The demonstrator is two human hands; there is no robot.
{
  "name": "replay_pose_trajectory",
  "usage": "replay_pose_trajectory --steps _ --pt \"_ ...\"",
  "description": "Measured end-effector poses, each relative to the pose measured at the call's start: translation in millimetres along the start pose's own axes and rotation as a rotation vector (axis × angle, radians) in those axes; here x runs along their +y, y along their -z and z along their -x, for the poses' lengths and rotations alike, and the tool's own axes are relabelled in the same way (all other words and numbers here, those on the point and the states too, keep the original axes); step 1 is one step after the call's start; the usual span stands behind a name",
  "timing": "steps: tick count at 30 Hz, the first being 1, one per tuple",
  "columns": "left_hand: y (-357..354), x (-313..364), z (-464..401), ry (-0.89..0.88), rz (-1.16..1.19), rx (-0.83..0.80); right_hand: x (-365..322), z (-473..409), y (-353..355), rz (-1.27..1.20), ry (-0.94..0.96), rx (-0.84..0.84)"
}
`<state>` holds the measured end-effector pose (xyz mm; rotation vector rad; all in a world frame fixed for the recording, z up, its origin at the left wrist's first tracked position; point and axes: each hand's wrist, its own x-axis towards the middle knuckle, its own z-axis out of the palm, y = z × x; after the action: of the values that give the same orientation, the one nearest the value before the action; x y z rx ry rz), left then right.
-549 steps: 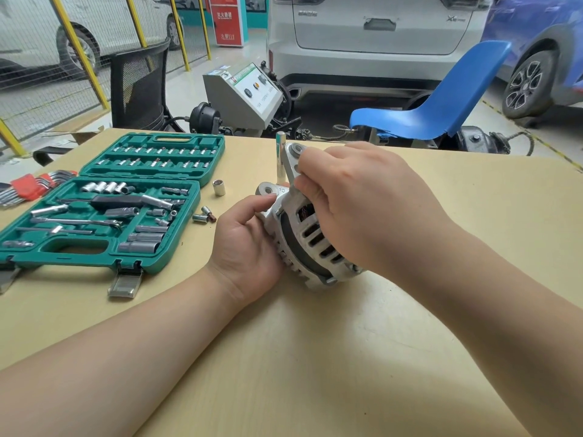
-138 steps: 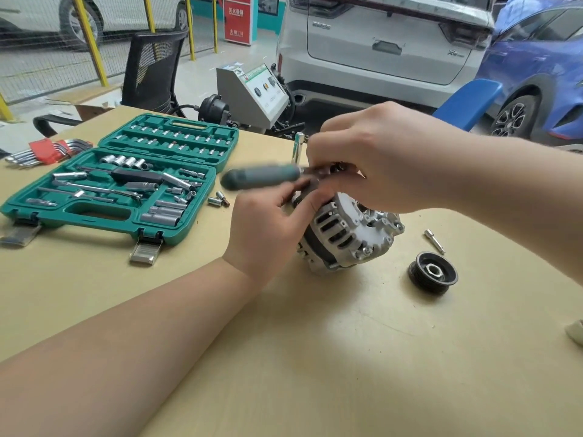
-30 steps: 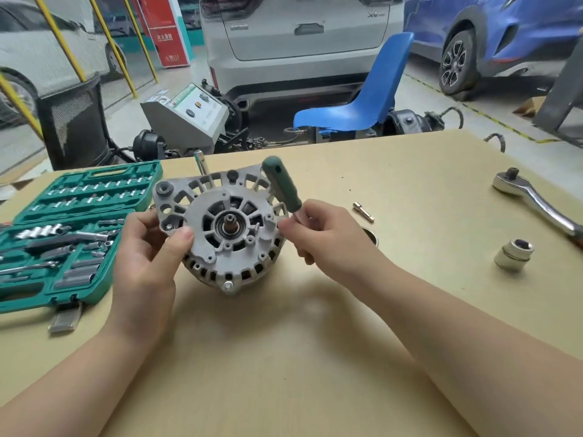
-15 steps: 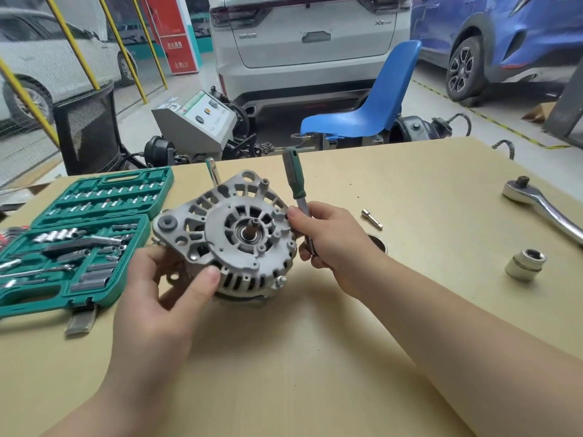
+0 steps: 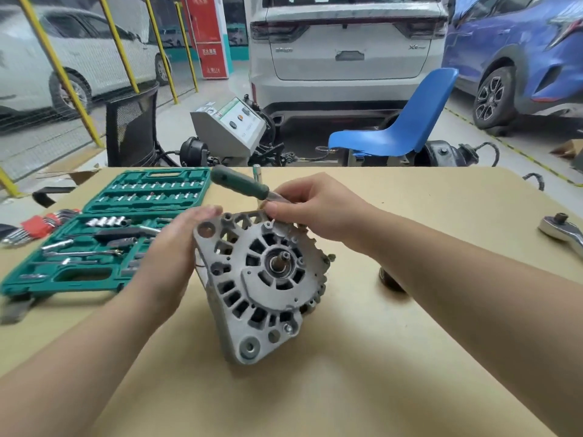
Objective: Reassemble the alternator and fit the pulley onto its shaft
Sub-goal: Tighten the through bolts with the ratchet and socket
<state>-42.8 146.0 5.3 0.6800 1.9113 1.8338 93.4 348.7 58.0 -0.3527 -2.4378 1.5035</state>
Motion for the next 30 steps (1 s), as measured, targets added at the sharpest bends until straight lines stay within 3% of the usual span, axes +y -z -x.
replay_pose_trajectory --steps 4,8,13,17,21,25,27,30 --pt "-2 -2 -8 0.141 -0.017 -0.089 -5 9 -14 0.061 0.107 0.123" --pt "-6 1 3 0.093 -0.14 -0.156 11 36 -30 0.03 0.284 0.513" --pt "-7 5 27 0.13 -0.02 -0.14 27 50 -48 -0.306 0.101 0.733" --pt "-5 3 53 0.132 0.044 -0.112 27 38 -44 -0.326 0.008 0.683" --pt "1 -11 73 0.13 0.113 0.025 25 30 -41 -0.308 0.034 0.565" --pt "8 -19 73 0.083 0.019 0.124 22 25 -40 -0.296 0.1 0.53" --pt "9 -15 62 0.089 -0.044 0.057 20 24 -40 -0.246 0.165 0.544" --pt "10 1 42 0.107 -0.039 -0.186 16 24 -35 -0.107 0.256 0.551"
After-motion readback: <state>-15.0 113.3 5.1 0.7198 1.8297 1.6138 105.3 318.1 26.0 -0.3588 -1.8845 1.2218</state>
